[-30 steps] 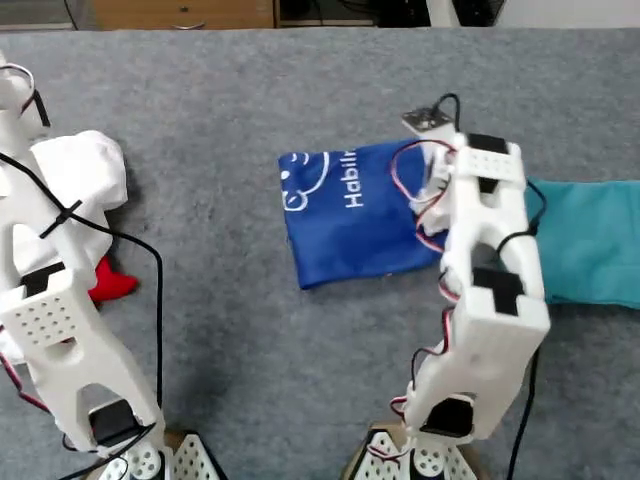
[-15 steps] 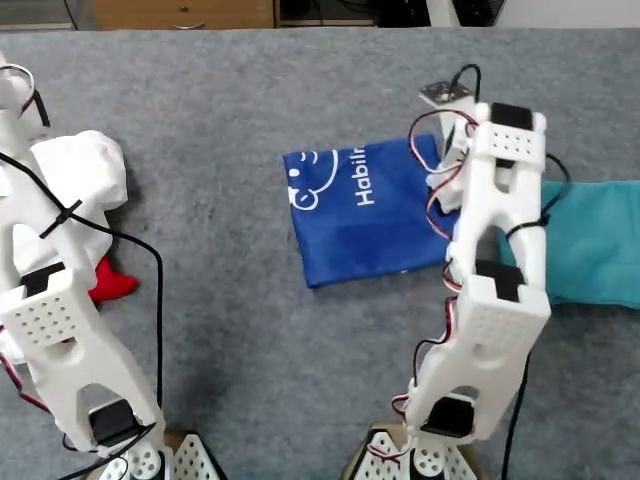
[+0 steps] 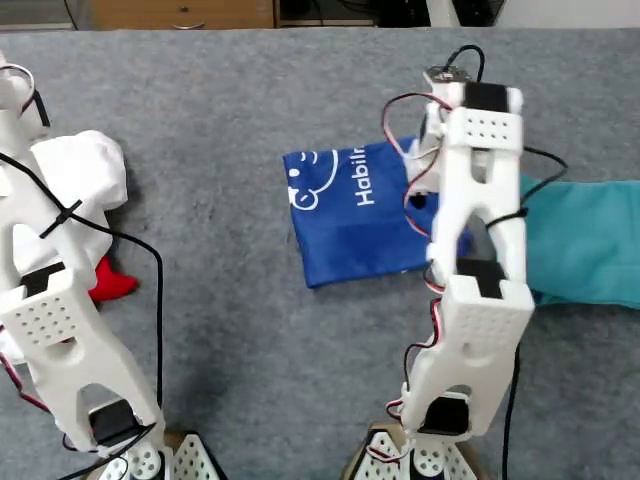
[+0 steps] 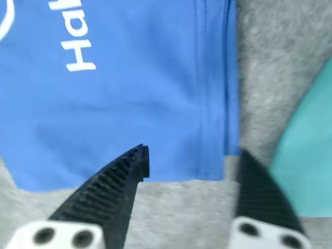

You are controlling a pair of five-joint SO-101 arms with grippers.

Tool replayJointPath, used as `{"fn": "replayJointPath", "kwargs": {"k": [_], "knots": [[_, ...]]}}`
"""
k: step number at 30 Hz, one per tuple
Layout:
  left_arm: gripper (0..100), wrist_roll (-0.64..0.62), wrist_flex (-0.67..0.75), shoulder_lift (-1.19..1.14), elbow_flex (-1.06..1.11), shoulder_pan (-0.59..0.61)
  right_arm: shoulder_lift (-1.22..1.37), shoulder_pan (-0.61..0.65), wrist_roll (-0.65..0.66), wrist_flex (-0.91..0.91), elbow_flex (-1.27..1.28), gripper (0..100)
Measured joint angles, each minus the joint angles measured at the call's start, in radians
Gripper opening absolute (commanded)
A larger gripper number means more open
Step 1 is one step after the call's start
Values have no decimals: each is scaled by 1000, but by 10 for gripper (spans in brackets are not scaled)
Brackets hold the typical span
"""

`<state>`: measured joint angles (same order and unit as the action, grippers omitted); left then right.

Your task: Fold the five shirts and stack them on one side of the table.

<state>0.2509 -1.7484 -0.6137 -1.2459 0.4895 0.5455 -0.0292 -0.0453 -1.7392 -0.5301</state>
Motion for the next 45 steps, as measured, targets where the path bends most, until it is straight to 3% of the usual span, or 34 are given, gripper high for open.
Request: {"fn": "replayJointPath", "kwargs": {"k": [17,29,40,45], "knots": [[18,0,0,0,0,0,288,25,-48,20,-117,331],[18,0,0,0,0,0,387,20,-48,3,-172,0],[18,0,0,0,0,0,365,12,46,-25,-227,2],[18,0,0,0,0,0,299,-15,250,-25,-282,2]]}}
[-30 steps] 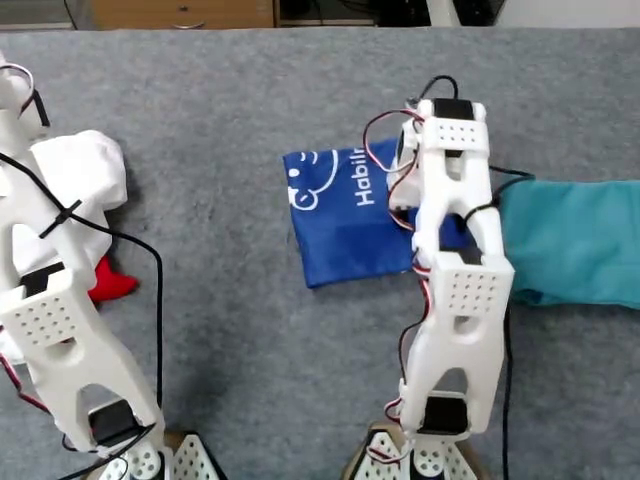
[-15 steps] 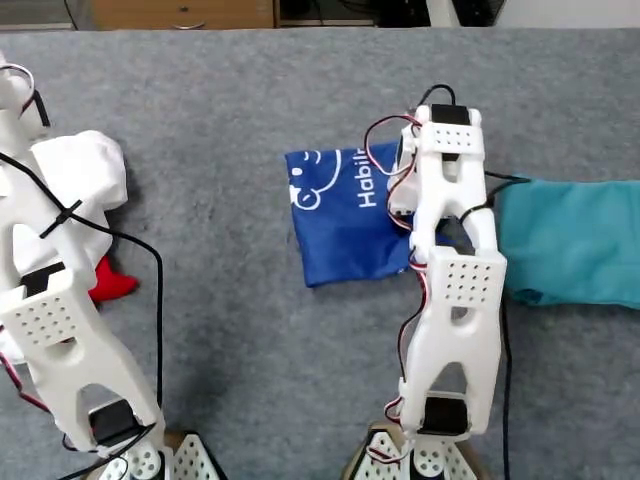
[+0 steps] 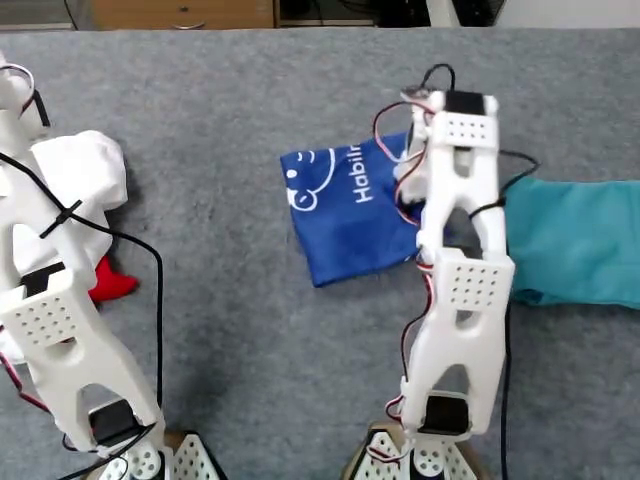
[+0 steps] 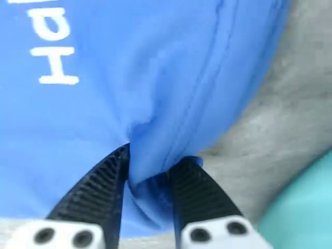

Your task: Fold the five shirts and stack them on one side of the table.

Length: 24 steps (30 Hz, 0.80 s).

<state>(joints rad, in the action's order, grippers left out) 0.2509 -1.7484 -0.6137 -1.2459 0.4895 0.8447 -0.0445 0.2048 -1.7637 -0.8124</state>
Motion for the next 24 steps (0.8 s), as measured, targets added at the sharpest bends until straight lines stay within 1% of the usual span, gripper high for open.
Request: {"fn": "replayJointPath", "kwargs": {"k": [5,9,12,18,21,24], "knots": [[18,0,0,0,0,0,-5,-43,316,14,-48,2],[18,0,0,0,0,0,-5,-71,569,107,-63,2],[18,0,0,0,0,0,17,-74,721,184,-81,2],[18,0,0,0,0,0,91,-74,899,331,-158,4],[18,0,0,0,0,0,132,-74,922,367,-198,7],[18,0,0,0,0,0,160,-74,927,371,-247,55]]}}
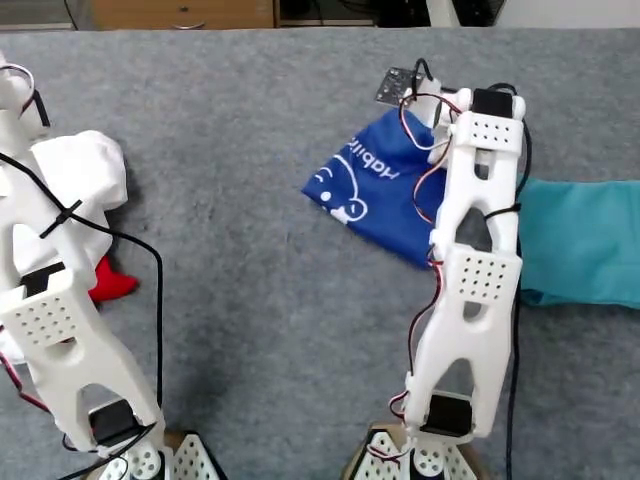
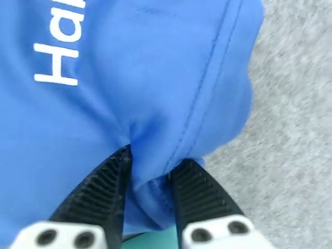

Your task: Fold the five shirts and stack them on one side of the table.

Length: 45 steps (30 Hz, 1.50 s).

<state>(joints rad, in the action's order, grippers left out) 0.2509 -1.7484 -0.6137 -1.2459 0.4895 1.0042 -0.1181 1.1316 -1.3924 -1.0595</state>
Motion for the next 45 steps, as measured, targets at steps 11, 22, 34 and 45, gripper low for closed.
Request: {"fn": "replayJointPath", "kwargs": {"k": [11,22,34,45], "knots": [[18,0,0,0,0,0,6,-9,-91,-110,-184,211],[18,0,0,0,2,0,6,-9,-265,-189,-230,224],[18,0,0,0,2,0,6,18,-746,-293,-239,224],[18,0,0,2,71,0,98,144,-875,54,-245,224]]}}
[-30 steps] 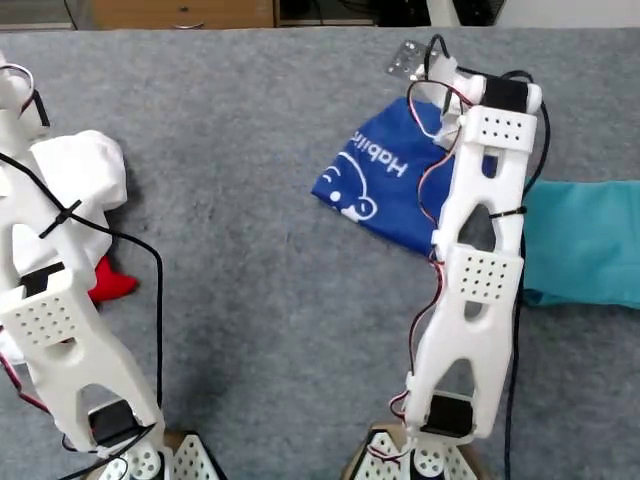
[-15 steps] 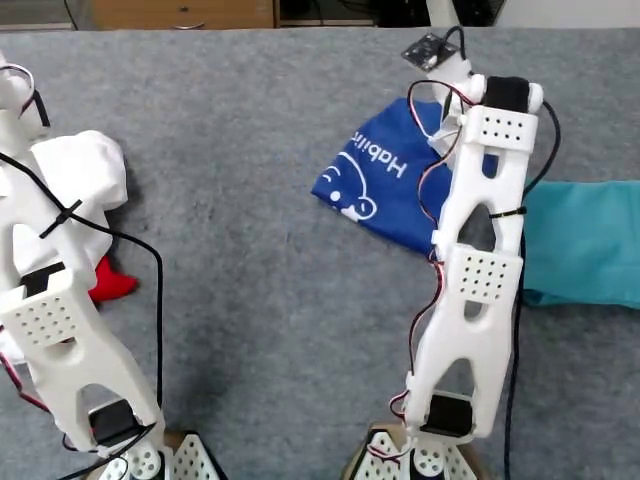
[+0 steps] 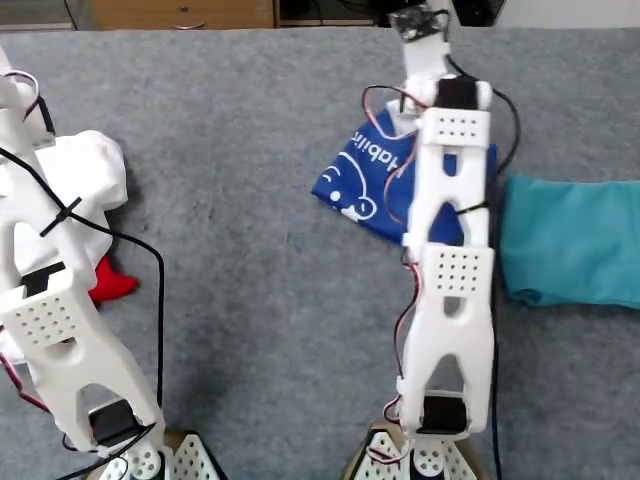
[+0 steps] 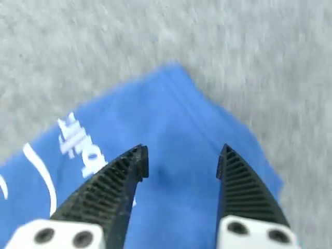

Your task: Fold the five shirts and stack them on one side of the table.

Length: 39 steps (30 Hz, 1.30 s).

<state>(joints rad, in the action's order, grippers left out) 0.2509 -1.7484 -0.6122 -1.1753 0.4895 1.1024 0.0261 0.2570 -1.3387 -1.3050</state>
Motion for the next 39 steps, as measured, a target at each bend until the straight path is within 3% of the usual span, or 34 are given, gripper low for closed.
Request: {"fn": "replayJointPath", "kwargs": {"k": [7,21,28,39], "knots": [[18,0,0,0,0,0,121,15,80,261,0,224],[18,0,0,0,0,0,255,81,158,414,0,223],[18,0,0,0,0,0,255,61,161,333,-123,108],[18,0,0,0,0,0,255,-48,161,48,-313,103]]}}
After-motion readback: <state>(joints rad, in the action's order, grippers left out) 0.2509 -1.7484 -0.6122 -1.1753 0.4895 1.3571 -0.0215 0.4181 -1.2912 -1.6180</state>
